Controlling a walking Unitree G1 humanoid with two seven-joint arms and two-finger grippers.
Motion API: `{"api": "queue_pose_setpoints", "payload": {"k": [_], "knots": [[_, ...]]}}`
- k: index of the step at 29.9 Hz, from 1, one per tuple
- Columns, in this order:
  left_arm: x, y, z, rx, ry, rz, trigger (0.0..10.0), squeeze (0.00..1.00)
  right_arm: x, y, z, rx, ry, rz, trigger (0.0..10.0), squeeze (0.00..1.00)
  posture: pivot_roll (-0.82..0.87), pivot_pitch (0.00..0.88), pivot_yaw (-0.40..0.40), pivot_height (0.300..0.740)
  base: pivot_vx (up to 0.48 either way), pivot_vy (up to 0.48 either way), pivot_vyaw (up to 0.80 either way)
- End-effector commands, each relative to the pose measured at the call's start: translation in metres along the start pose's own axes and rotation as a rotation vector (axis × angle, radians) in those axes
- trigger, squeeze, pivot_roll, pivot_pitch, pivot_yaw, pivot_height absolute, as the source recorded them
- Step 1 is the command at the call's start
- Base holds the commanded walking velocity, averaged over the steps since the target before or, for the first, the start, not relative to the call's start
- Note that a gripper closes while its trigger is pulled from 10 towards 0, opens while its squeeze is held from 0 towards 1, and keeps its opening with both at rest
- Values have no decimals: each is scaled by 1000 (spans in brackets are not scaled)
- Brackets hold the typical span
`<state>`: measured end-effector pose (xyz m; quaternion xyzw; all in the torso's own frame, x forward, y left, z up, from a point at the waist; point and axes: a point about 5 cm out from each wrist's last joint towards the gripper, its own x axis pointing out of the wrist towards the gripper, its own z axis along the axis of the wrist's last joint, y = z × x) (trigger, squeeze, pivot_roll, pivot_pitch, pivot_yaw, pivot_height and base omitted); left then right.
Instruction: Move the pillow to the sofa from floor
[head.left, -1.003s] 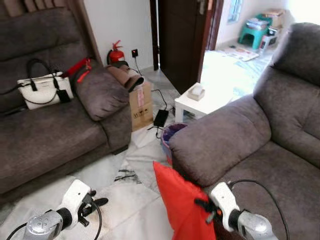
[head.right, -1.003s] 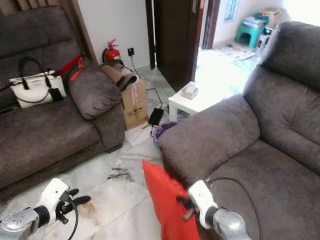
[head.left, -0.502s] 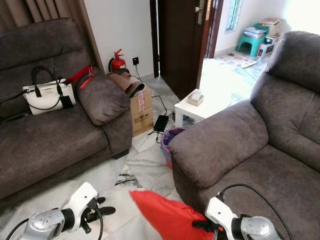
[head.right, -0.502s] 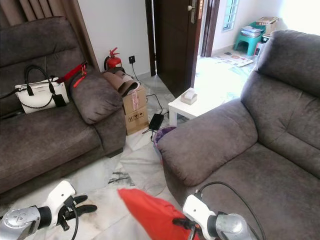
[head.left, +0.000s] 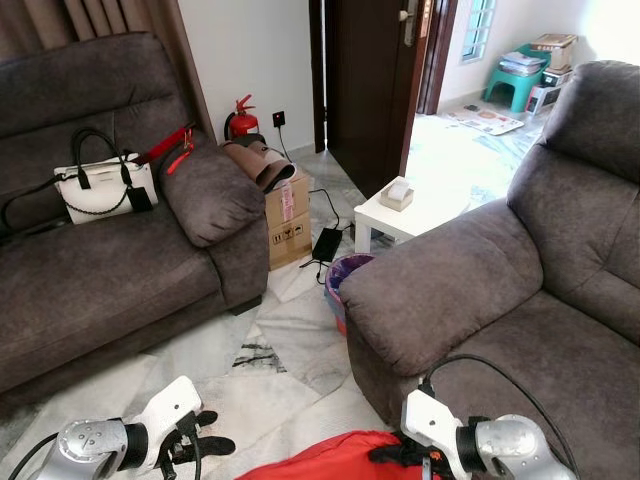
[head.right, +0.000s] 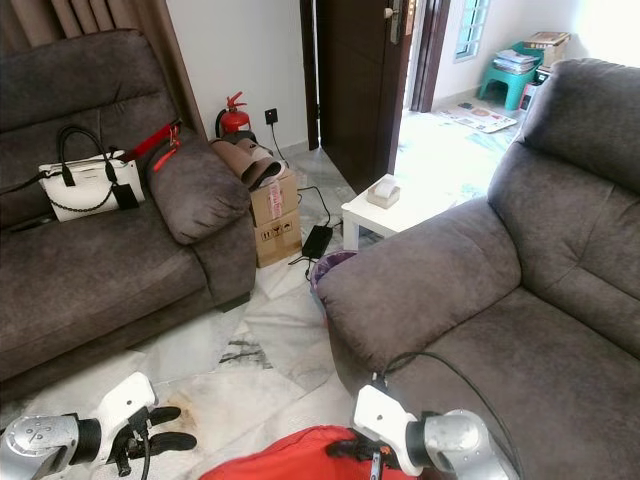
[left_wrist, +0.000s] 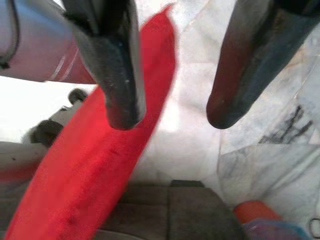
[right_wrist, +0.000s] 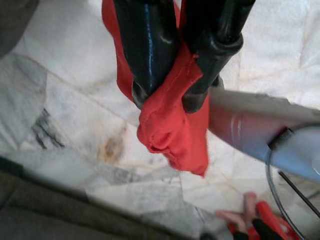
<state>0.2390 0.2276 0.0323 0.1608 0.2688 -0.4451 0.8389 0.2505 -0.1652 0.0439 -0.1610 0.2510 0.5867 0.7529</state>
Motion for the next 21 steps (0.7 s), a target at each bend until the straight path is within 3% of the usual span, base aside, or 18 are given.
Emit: {"api": "queue_pose_setpoints", "payload": {"k": [1,7,10,21], "knots": [[-2,0,-1,-2,2,-7,10000,1000,-2,-3,39,-86,-153,10,10000,0,55,0,87,740,0,0,0],[3,-7,0,21,-9,-64,10000,1000,2,-2,63,-117,-239,19,10000,0,49,0,89,740,0,0,0],[5,-12,1,43,-9,-108,10000,1000,8,8,84,-160,-293,79,10000,0,52,0,90,740,0,0,0],[-2,-10,-1,106,37,-154,10000,1000,8,17,92,-162,-297,120,10000,0,50,0,88,740,0,0,0]]}}
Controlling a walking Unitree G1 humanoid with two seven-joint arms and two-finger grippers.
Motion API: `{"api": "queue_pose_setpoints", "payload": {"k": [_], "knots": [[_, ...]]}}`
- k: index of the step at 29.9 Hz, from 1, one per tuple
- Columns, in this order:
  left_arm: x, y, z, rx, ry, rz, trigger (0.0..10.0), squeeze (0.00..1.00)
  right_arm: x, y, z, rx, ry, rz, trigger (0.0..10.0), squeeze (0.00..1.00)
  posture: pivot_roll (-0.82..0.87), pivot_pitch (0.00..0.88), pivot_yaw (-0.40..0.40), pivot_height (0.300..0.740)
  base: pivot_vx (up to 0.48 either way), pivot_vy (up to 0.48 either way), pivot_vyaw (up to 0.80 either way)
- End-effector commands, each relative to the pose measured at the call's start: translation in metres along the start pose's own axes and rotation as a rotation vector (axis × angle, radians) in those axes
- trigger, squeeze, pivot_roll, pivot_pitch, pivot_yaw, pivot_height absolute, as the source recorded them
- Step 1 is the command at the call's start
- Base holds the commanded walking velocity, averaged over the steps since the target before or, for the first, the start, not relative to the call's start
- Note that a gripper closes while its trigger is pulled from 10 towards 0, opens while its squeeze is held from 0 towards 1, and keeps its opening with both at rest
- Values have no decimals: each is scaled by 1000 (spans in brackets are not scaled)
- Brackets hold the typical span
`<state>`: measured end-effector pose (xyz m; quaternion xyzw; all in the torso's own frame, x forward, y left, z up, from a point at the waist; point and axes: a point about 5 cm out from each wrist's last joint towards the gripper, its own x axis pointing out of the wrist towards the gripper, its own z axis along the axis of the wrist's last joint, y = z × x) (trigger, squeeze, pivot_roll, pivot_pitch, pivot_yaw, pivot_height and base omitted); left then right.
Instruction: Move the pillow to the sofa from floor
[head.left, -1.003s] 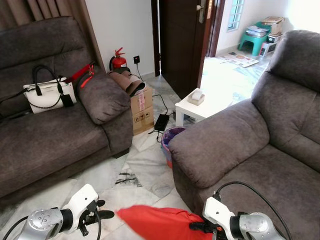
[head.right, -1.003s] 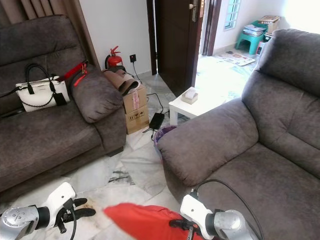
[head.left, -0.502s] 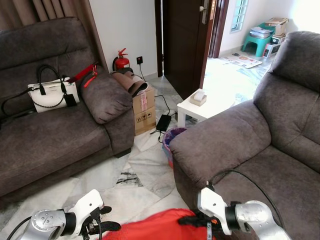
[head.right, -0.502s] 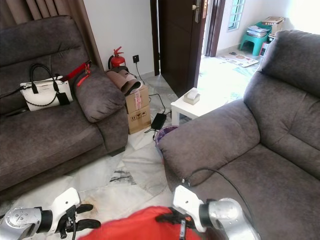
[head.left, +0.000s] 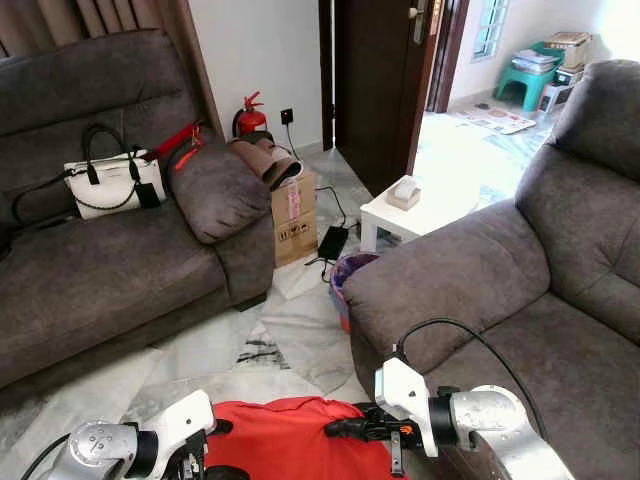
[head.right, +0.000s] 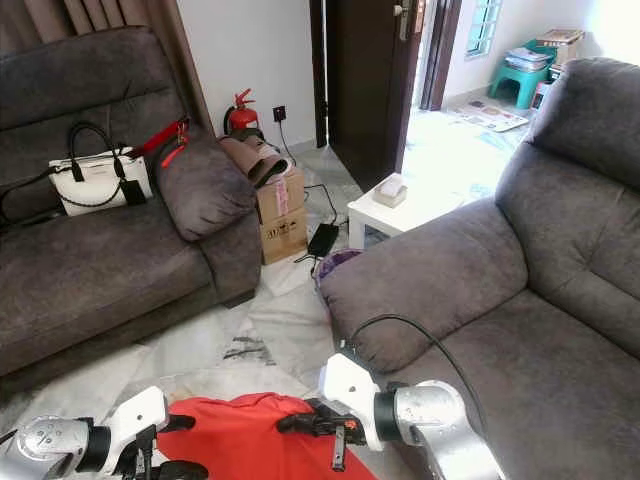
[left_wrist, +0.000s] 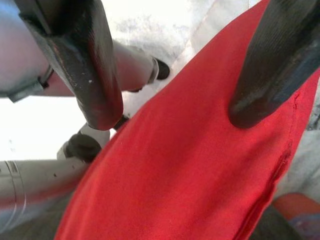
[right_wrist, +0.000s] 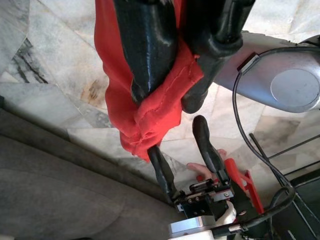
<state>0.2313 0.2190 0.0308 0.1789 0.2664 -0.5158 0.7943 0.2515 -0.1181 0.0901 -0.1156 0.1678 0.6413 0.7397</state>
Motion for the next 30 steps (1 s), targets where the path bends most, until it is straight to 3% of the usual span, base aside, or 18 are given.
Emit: {"api": "queue_pose_setpoints", "payload": {"k": [1,4,12,16,20,30], "knots": [[-7,1,-1,24,27,-10,10000,1000,1,2,29,-99,-97,34,10000,0,50,0,88,740,0,0,0],[-14,2,5,54,39,-51,10000,1000,-3,1,20,-93,-41,20,10000,0,48,0,87,740,0,0,0],[-25,-3,20,91,46,-138,10000,1000,-1,2,27,-93,-65,27,10000,0,53,0,84,740,0,0,0],[-25,-4,5,129,139,-148,10000,1000,-1,0,44,-133,-122,37,10000,0,58,0,87,740,0,0,0],[-19,-8,-1,97,136,-139,10000,1000,-6,4,72,-194,-207,79,10000,0,50,0,84,740,0,0,0],[-15,-3,-15,211,222,-54,10000,1000,-12,9,80,-216,-213,112,10000,0,45,0,81,740,0,0,0]]}}
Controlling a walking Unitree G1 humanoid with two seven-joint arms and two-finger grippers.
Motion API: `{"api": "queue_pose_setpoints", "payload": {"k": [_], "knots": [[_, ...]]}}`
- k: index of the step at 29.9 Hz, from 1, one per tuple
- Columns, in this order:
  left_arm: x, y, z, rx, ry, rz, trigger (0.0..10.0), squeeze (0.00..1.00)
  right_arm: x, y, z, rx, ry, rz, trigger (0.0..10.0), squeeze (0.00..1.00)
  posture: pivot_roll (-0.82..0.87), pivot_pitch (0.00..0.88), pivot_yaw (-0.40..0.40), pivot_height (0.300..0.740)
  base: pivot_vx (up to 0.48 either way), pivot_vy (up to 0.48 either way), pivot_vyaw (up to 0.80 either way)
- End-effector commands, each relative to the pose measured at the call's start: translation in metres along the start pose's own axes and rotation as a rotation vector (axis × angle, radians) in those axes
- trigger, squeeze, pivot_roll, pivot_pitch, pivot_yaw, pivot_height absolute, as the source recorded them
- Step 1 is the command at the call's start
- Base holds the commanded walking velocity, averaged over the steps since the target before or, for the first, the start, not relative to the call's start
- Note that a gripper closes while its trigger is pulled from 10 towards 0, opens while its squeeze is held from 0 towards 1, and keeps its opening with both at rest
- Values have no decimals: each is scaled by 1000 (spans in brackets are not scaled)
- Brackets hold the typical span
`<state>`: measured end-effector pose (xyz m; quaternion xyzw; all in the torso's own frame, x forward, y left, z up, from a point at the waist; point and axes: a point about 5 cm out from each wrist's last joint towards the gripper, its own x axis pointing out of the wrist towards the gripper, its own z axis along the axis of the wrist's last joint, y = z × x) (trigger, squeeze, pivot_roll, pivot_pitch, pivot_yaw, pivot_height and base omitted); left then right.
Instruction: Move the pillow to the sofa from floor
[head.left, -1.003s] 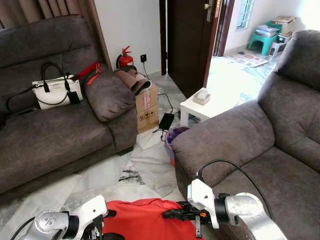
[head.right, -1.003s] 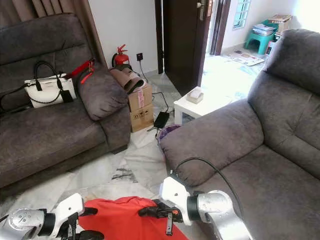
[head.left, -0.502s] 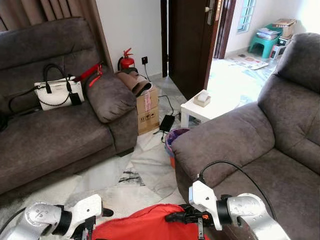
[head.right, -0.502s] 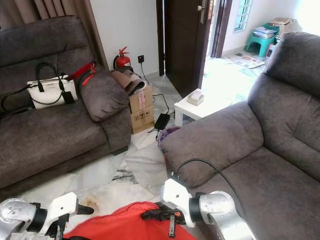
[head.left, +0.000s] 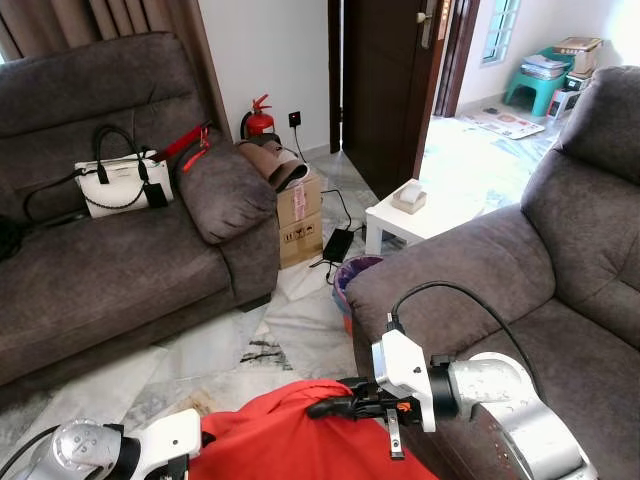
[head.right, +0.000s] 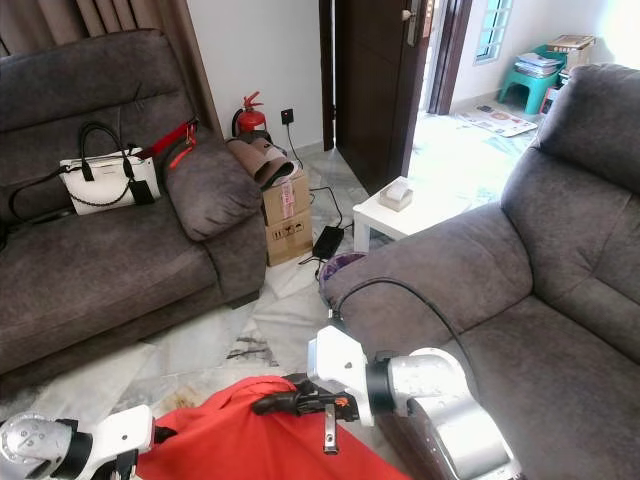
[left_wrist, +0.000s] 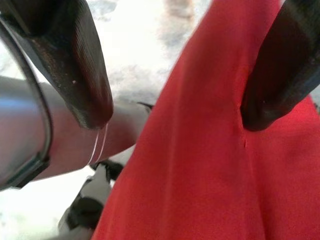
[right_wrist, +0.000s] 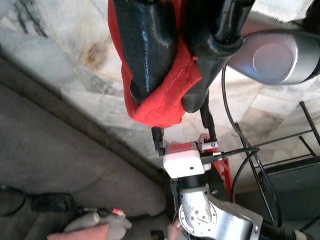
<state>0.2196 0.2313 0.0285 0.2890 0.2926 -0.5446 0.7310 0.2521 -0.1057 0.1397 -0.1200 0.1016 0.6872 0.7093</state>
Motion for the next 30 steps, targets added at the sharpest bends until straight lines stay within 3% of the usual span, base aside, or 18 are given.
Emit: {"api": "queue_pose_setpoints", "payload": {"k": [1,11,17,21,30], "knots": [[-4,4,-3,24,37,16,10000,1000,-2,3,28,-99,-106,19,10000,0,46,0,78,740,0,0,0],[-16,12,20,112,3,-40,10000,1000,-1,6,14,-68,-46,23,10000,0,51,0,77,740,0,0,0],[-13,10,0,159,122,-25,10000,1000,-4,7,20,-77,-60,36,10000,0,50,0,76,740,0,0,0],[-10,8,-9,138,145,-2,10000,1000,-5,8,20,-80,-60,43,10000,0,49,0,75,740,0,0,0],[1,9,-26,204,231,124,10000,1000,-7,9,23,-89,-61,55,10000,0,50,0,71,740,0,0,0]]}}
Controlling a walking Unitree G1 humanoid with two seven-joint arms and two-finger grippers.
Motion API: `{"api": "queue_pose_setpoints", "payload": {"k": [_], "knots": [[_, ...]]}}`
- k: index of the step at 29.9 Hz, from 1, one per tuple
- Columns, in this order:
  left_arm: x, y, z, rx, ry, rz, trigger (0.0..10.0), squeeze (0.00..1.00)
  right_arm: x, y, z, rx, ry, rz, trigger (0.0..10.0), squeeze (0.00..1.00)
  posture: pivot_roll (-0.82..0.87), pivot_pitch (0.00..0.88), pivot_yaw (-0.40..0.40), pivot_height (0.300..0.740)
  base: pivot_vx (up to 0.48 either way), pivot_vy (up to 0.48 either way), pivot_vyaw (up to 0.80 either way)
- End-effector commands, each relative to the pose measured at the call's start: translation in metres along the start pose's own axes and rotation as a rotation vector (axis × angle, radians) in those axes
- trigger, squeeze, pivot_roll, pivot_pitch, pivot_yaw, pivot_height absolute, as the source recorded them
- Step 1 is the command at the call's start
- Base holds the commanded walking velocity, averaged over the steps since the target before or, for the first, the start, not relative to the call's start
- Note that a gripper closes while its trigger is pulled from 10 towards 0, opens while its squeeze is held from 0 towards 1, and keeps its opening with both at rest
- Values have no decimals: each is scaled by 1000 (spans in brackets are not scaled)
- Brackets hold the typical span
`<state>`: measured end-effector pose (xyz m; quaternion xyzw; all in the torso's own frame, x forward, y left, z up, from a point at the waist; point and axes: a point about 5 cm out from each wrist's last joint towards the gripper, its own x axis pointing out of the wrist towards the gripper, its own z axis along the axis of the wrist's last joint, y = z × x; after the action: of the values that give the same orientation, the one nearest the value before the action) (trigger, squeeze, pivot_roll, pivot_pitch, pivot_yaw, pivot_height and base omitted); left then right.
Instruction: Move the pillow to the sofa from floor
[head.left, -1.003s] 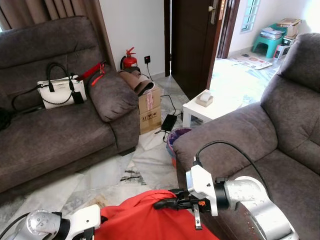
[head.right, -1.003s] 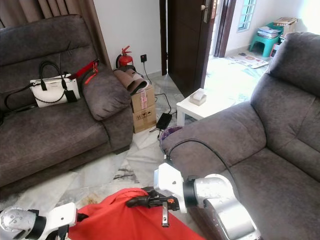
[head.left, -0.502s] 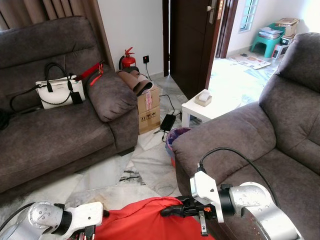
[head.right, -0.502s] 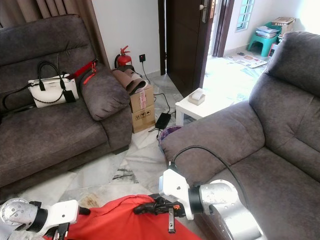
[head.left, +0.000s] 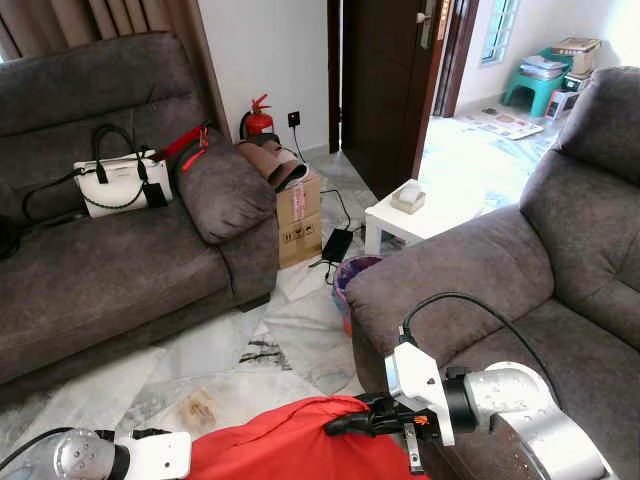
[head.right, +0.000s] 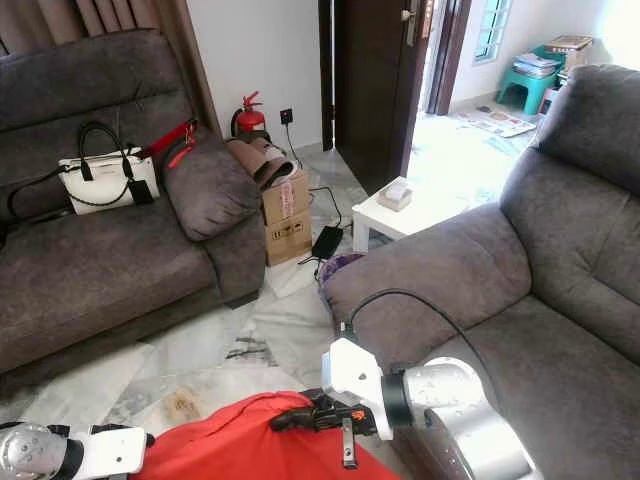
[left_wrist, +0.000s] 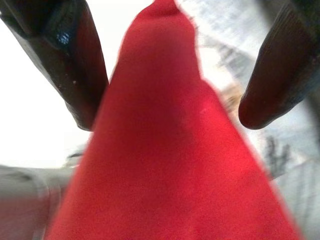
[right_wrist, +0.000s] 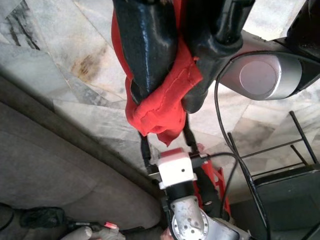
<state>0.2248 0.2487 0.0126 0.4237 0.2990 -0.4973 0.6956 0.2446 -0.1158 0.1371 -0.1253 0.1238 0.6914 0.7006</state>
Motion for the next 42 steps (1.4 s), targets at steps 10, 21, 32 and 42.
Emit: {"api": "queue_pose_setpoints", "payload": {"k": [10,21,32,42], "knots": [[25,-8,4,-93,-52,77,10000,0,2,5,29,-108,-93,46,10000,0,44,0,61,740,0,0,0],[31,-18,-4,-119,-12,51,7843,0,-2,5,29,-110,-82,40,10000,0,33,0,59,740,0,0,0],[36,-5,2,-212,-55,202,0,0,1,6,29,-104,-85,60,10000,0,40,0,50,740,0,0,0],[38,-5,4,-202,-59,189,0,0,0,5,29,-105,-84,62,10000,0,38,0,51,740,0,0,0]]}}
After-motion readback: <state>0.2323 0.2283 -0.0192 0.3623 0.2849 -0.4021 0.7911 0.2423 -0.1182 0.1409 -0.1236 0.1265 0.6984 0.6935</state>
